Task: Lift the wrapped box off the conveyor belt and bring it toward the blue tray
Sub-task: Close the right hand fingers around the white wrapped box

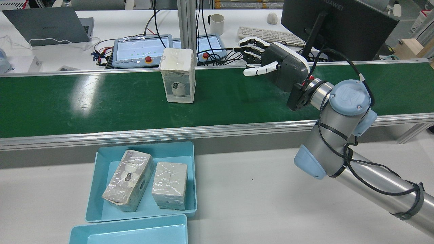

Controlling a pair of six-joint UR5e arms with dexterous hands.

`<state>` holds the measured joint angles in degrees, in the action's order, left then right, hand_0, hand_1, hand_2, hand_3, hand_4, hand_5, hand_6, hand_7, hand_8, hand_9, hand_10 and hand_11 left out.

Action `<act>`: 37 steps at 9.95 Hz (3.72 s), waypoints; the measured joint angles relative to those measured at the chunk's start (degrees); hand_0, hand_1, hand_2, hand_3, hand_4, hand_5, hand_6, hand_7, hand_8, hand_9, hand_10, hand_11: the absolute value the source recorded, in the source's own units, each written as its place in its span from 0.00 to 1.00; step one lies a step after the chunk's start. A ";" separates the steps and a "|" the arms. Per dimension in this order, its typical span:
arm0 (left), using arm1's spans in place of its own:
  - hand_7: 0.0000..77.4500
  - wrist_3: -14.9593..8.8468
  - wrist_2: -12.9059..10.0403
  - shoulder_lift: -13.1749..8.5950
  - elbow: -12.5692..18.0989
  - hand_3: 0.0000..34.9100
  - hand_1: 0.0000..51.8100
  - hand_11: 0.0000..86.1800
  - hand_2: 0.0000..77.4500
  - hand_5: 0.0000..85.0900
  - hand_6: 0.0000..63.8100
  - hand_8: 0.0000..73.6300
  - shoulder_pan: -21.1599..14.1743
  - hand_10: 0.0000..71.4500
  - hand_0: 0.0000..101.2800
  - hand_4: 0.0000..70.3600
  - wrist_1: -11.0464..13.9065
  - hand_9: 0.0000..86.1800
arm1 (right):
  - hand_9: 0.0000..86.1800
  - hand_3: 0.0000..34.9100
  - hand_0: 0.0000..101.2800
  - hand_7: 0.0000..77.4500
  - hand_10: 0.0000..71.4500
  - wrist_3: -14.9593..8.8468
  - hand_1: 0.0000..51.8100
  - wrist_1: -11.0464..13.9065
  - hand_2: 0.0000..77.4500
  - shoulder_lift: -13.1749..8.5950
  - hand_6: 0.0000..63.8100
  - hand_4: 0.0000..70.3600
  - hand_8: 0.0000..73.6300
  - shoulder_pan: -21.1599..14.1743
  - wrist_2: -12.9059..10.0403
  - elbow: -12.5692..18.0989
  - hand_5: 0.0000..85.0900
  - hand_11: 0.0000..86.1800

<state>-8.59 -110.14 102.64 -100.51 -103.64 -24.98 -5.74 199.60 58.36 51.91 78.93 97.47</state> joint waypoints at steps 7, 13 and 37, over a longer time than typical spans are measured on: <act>0.00 0.00 0.00 0.00 0.00 0.00 0.00 0.00 0.01 0.01 0.01 0.00 0.00 0.00 0.00 0.00 0.00 0.00 | 0.07 0.72 0.48 0.34 0.00 -0.49 0.31 0.00 0.26 -1.89 0.06 0.16 0.00 -0.20 -0.09 -1.95 0.46 0.02; 0.00 0.00 0.00 0.00 0.00 0.00 0.00 0.00 0.01 0.01 0.01 0.00 0.00 0.01 0.00 0.00 0.00 0.00 | 0.07 0.72 0.48 0.35 0.00 -1.85 0.31 0.07 0.27 -2.93 0.05 0.18 0.00 -0.53 0.00 -2.80 0.46 0.02; 0.00 0.00 0.00 0.00 0.00 0.00 0.00 0.00 0.01 0.01 0.01 0.00 0.00 0.01 0.00 0.00 0.00 0.00 | 0.82 0.25 0.52 0.92 0.63 -6.54 0.04 6.41 0.51 -4.77 0.57 0.36 0.55 1.48 -0.28 7.08 0.91 0.46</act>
<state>-8.59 -110.14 102.64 -100.50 -103.65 -24.97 -12.27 206.01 53.59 53.39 78.64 104.55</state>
